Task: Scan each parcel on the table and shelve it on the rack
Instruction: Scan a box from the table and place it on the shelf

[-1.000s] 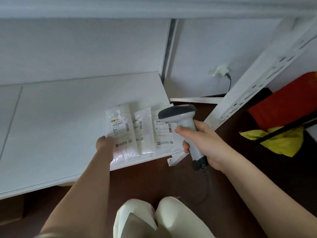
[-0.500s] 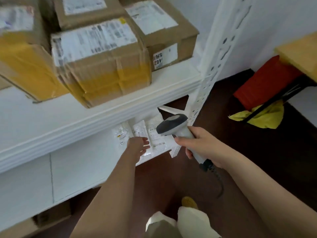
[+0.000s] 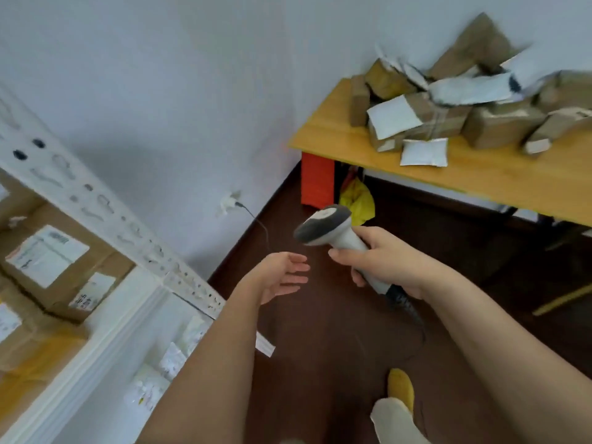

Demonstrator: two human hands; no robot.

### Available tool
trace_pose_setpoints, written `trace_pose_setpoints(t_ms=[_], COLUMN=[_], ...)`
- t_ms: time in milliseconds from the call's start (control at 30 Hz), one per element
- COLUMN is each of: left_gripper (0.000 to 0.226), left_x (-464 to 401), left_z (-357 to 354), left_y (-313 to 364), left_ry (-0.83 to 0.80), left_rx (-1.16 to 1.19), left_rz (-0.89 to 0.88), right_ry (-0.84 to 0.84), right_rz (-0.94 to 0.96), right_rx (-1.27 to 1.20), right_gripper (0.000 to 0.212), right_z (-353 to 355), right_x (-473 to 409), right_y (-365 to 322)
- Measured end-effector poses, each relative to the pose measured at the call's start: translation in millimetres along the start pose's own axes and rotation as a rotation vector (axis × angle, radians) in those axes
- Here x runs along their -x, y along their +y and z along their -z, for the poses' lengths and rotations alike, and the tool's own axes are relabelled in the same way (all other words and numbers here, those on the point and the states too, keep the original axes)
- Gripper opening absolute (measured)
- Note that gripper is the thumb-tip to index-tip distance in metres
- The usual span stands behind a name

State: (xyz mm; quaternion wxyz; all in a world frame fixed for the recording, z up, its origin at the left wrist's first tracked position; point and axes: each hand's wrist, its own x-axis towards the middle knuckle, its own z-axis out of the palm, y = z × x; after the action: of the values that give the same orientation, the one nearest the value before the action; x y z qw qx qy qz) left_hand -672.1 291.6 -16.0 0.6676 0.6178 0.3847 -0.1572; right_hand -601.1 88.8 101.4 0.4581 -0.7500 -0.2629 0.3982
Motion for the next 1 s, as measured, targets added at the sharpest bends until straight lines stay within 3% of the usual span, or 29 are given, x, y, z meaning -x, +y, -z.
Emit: trace_pose_setpoints(t_ms=[300, 467, 600, 833, 1000], left_gripper=[0.032, 0.029, 0.026, 0.024, 0.011], left_x=[-115.6, -160.3, -200.2, -301.2, -366.4], left_z=[-168.1, -253.6, -301.3, -356.8, -410.1], left_y=[181.7, 256.4, 296.4, 371.7, 431.6], left_ry=[0.149, 0.052, 0.03, 0.089, -0.001], left_rx=[0.036, 0.014, -0.019, -0.012, -0.104], left_rz=[-0.066, -0.076, -0.088, -0.094, -0.074], right_ry=[0.343, 0.586, 0.75, 0.836, 0.916], right_rz=[-0.047, -0.07, -0.103, -0.141, -0.177], right_rx=[-0.158, -0.296, -0.427, -0.459, -0.465], right_gripper=[0.013, 0.007, 0.016, 0.021, 0.017], right_z=[229.4, 328.8, 387.2, 482.7, 553.8], right_x=[8.0, -0.8, -22.0, -69.3, -97.1], right_y=[47.6, 66.1, 87.4, 110.5, 114.5])
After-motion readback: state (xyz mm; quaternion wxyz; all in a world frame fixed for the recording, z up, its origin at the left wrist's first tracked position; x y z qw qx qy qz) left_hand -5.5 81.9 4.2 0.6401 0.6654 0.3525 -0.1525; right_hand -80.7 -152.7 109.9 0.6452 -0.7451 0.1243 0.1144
